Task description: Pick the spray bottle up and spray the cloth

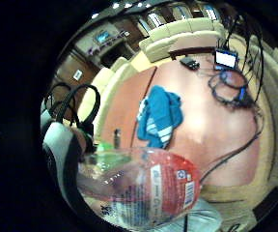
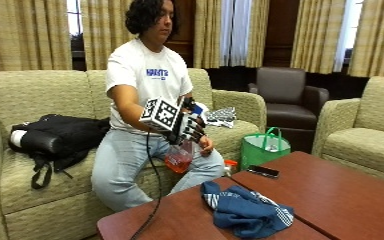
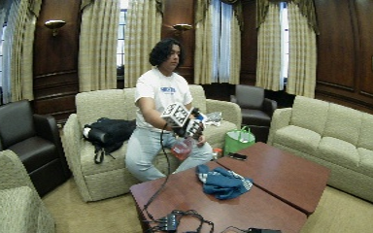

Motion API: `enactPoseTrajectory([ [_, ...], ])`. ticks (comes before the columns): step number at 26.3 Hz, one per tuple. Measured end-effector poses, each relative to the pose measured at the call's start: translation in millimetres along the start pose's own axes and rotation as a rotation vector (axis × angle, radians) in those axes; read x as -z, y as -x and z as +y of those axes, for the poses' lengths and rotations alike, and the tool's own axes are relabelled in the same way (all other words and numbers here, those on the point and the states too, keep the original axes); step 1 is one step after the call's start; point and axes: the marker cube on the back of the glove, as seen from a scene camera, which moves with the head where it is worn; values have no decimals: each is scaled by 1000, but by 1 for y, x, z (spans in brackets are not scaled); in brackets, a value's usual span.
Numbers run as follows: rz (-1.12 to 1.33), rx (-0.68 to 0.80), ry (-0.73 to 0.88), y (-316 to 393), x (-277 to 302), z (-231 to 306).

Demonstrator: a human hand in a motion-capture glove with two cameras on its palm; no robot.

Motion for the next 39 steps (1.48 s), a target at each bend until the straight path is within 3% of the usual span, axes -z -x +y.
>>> enactPoseTrajectory([
  [8, -213, 20, -74, -28, -4, 58],
  [15, -326, 94, -2, -2, -72, 85],
  [26, -409, 109, 122, 30, -185, 81],
  [39, -463, 95, 109, 45, -280, 62],
])
